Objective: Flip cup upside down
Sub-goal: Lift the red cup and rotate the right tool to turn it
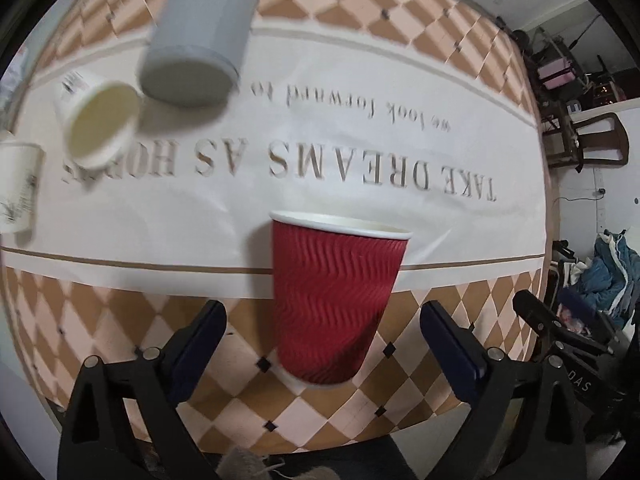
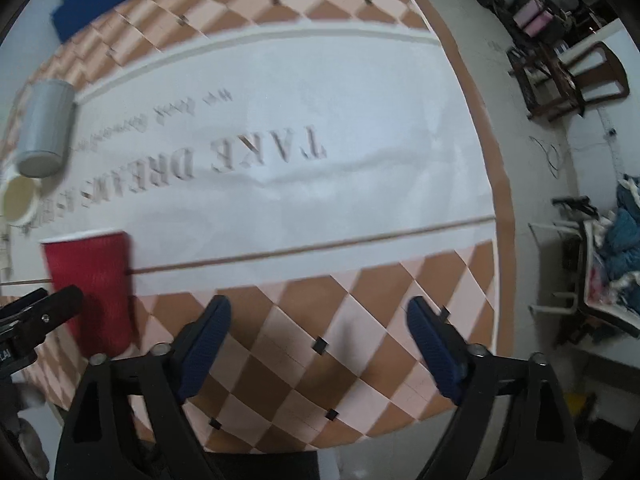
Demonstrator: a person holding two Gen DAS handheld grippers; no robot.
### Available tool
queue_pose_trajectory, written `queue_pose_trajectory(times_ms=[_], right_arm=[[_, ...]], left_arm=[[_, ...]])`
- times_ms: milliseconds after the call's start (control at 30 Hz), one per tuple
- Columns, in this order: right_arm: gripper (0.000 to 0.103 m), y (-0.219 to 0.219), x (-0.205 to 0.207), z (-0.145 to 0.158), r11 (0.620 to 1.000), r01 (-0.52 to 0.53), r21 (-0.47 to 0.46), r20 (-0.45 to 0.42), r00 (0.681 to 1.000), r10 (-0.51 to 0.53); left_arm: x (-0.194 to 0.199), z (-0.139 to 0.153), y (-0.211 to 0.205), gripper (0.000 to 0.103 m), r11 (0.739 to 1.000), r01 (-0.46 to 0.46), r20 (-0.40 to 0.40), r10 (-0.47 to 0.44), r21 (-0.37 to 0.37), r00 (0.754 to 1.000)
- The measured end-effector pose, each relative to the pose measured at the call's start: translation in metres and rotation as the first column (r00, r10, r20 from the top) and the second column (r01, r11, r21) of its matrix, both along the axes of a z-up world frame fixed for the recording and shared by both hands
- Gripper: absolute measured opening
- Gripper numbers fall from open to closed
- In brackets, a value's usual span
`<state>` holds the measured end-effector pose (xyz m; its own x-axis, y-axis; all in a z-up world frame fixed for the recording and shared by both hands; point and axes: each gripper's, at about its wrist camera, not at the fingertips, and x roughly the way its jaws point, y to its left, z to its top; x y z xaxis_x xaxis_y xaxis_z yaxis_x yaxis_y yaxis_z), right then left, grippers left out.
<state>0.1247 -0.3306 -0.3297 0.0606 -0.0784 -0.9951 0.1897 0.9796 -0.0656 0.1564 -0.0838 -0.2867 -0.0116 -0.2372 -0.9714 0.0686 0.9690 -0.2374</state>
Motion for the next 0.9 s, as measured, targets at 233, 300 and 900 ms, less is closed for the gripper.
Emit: queue_pose_trajectory(times_ms=[233,300,900], right_arm=[[0.100,0.059,0.006,0.050,0.926,-0.348,-0.147,0.104,0.925,0.365],[0.099,0.083,0.005,0.059,0.864,-0.461,-0.201,0.090,0.870,0.485],[0.076,0.217,-0.113,-0.064,-0.876,-0.433,-0.212,-0.695,-0.563,0.447]], left_arm=[[-0.029,0.056,0.050,0.101,0.981,-0.044,0.234,-0.002,0.188,0.972],[-0.041,0.056,0.069,0.101,0.970,-0.080,0.268,0.015,0.231,0.963],[-0.089,-0.058,0.117,0.101,0.921,-0.198,0.098,0.175,0.335,0.980]])
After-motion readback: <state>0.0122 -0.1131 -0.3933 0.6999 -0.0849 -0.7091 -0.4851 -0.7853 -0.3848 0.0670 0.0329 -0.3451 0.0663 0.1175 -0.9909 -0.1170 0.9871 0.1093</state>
